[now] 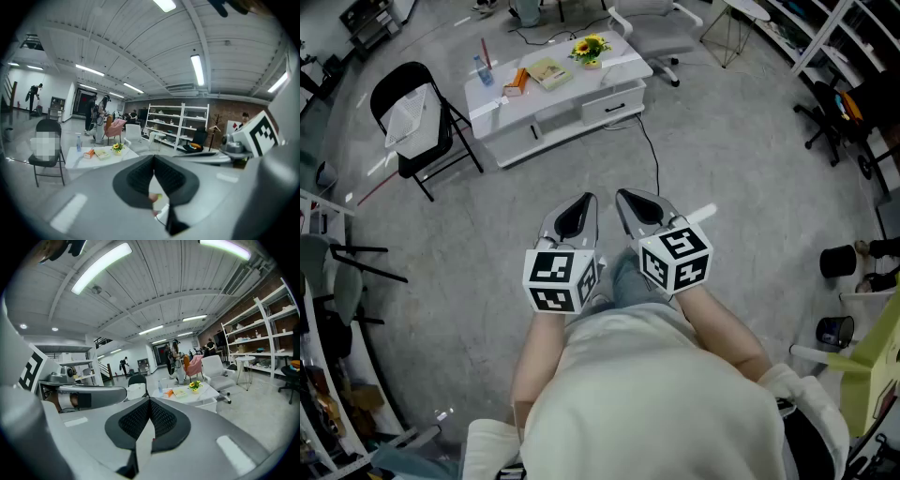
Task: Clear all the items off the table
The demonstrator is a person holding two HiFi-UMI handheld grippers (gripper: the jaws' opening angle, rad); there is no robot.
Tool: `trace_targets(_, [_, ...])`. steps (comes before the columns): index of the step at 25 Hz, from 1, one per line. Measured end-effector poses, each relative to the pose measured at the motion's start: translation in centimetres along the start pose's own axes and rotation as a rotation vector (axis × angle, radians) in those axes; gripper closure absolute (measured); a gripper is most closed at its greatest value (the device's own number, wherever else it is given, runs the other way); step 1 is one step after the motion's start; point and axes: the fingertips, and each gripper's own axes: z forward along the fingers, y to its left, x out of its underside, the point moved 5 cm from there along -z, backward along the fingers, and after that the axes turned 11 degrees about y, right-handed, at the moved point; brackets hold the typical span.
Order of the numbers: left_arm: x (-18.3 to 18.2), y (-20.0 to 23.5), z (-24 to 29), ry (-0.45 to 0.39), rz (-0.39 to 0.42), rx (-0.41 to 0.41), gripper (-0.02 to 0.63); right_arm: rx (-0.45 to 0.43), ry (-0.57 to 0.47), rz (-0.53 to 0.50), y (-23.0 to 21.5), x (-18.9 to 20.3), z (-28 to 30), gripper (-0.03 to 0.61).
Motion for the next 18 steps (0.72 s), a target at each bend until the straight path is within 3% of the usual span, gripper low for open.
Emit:
trace_targets(9, [0.0,1.3,0.4,0.019,-0.01,-0.007,0.604,0.0,0.003,0.003,0.6,-0.5,1.1,0.581])
trace_targets(18, [-1.4,2.7,2.7,-0.002,-0.027,-0.019,0.603,-0.013,-0.012,0.04,-1.6,-1.5,2.2,0.581])
